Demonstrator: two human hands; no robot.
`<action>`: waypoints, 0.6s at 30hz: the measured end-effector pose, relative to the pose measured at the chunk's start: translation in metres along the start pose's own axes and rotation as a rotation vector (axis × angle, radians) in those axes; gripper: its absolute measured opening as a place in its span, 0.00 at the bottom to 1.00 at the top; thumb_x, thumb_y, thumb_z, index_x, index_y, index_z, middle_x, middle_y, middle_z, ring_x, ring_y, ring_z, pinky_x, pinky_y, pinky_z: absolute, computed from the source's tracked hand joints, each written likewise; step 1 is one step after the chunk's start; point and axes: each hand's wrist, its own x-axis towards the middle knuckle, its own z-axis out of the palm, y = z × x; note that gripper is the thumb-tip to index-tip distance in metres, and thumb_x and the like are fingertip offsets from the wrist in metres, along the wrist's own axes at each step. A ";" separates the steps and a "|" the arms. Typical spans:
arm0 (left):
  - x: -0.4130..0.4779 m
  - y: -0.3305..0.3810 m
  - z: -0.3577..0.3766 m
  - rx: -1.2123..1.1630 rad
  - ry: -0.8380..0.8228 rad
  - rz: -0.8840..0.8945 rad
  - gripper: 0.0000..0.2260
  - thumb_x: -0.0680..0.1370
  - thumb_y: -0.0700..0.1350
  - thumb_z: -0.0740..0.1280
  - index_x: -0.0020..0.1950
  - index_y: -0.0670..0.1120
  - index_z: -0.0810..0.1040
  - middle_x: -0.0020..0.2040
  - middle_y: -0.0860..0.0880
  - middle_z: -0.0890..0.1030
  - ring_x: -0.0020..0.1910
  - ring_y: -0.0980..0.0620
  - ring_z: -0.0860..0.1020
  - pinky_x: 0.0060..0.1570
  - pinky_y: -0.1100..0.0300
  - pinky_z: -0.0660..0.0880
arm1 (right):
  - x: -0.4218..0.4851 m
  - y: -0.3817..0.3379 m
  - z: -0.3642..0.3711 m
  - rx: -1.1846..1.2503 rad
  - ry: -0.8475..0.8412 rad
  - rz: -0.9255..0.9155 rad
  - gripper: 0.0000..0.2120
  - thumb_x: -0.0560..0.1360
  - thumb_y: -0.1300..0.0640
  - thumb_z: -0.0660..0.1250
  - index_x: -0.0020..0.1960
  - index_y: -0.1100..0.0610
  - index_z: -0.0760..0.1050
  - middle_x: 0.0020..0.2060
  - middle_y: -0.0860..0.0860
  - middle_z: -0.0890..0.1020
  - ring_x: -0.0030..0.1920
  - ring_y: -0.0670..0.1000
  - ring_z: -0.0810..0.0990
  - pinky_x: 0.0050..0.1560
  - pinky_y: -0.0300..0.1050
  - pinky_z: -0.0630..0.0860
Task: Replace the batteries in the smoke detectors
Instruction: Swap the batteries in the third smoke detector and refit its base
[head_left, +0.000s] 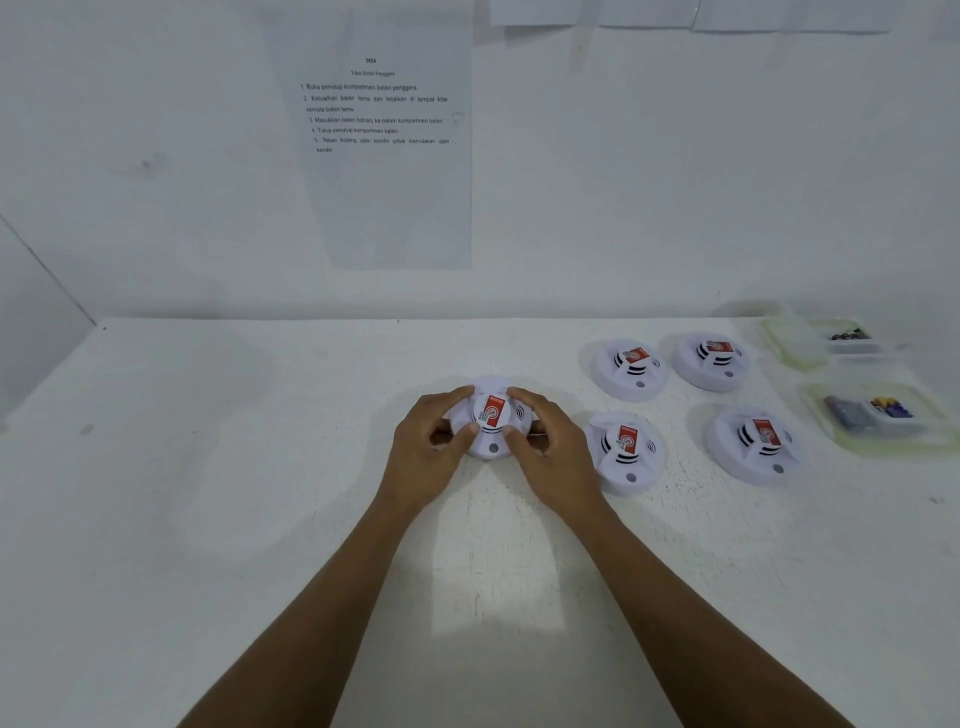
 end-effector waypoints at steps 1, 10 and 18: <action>0.000 0.000 0.000 -0.003 0.001 -0.001 0.19 0.75 0.51 0.67 0.66 0.51 0.74 0.59 0.51 0.79 0.56 0.59 0.78 0.54 0.67 0.76 | 0.000 0.000 0.000 0.000 0.001 -0.001 0.20 0.78 0.59 0.68 0.69 0.51 0.72 0.59 0.46 0.79 0.58 0.43 0.79 0.53 0.39 0.79; 0.000 0.000 0.001 -0.001 -0.002 -0.002 0.20 0.76 0.50 0.67 0.67 0.49 0.73 0.61 0.49 0.78 0.57 0.58 0.77 0.55 0.70 0.75 | 0.001 -0.001 0.001 -0.006 0.006 -0.009 0.20 0.77 0.59 0.68 0.68 0.49 0.72 0.59 0.47 0.79 0.57 0.42 0.78 0.52 0.35 0.78; 0.001 -0.003 0.001 0.013 -0.014 -0.011 0.21 0.75 0.50 0.67 0.67 0.49 0.73 0.61 0.49 0.78 0.57 0.56 0.77 0.55 0.69 0.75 | 0.001 -0.004 0.000 -0.011 0.006 -0.014 0.20 0.77 0.59 0.68 0.67 0.46 0.71 0.58 0.42 0.77 0.58 0.39 0.77 0.52 0.34 0.78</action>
